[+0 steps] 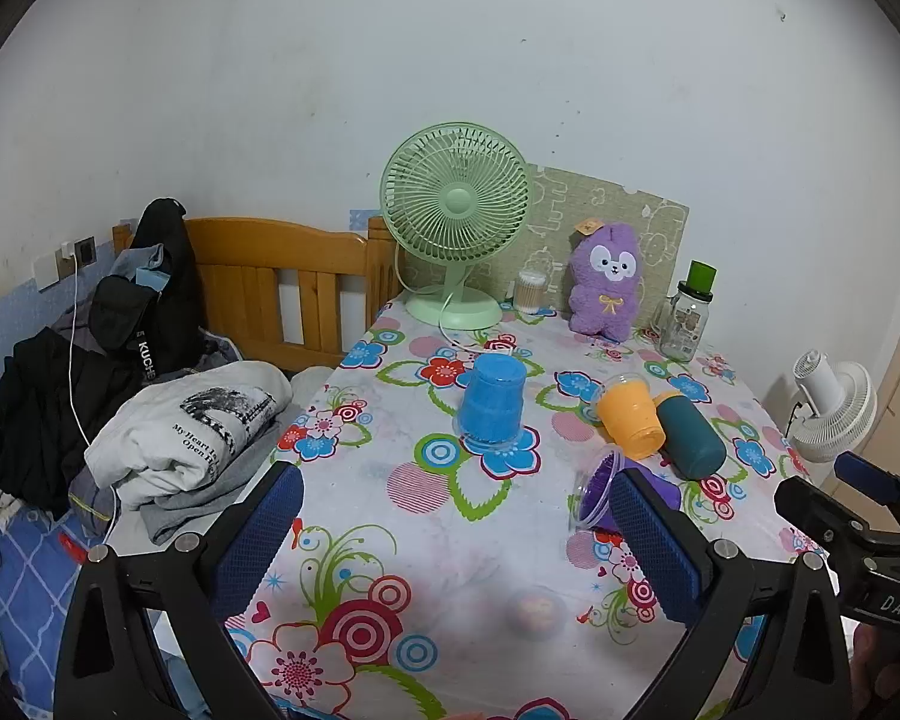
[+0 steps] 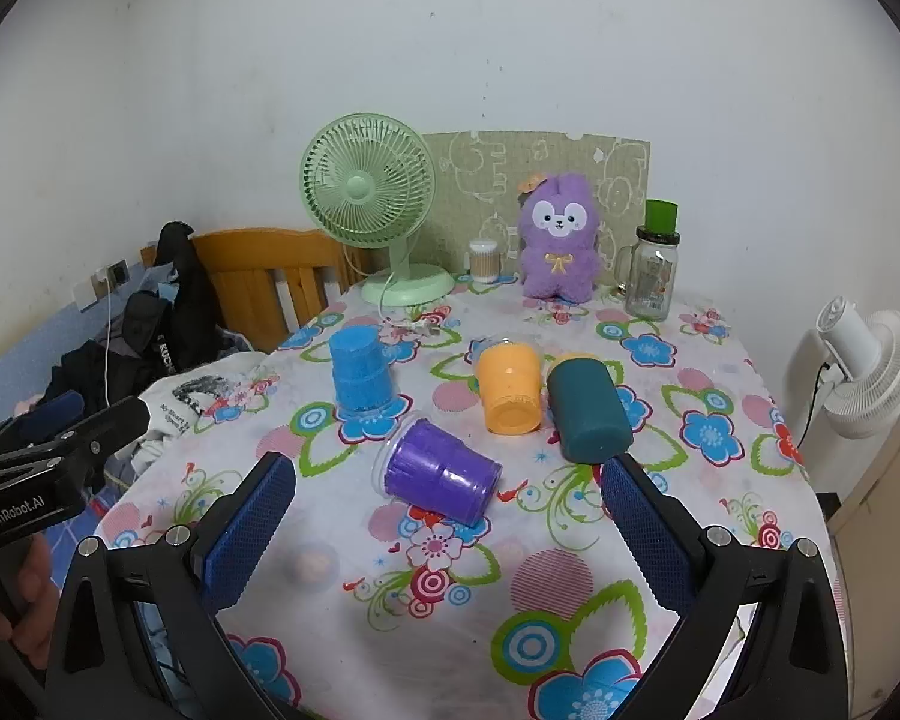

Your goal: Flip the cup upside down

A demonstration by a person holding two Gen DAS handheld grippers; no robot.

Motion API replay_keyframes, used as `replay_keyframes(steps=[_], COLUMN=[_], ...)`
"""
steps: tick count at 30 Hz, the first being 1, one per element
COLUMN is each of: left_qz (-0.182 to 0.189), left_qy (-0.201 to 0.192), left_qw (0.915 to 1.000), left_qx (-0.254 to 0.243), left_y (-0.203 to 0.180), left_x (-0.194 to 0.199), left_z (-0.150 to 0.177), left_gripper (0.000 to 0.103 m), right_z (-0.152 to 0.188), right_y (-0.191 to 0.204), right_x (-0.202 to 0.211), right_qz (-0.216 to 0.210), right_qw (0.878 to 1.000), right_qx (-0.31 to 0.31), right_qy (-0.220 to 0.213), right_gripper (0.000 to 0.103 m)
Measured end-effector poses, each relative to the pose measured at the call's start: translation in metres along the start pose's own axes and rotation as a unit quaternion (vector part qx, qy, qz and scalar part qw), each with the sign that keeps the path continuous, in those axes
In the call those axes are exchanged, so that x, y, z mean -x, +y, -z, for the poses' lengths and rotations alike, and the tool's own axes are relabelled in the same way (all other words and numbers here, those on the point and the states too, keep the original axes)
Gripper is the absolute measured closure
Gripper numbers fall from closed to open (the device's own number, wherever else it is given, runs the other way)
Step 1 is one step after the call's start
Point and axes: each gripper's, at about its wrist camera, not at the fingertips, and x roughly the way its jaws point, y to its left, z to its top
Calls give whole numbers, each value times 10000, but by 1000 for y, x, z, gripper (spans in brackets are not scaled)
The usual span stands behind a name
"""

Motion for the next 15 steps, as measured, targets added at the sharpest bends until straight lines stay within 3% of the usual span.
replay_keyframes(steps=[15], left_qz=[14], left_qy=[20], left_qw=[10000], left_qx=[-13], left_y=[0], left_x=[-6], left_z=[6], left_gripper=[0], right_z=[2], right_y=[-2], right_x=[-4], right_qz=[15], right_qw=[10000], right_qx=[-34], right_qy=[59], right_gripper=[0])
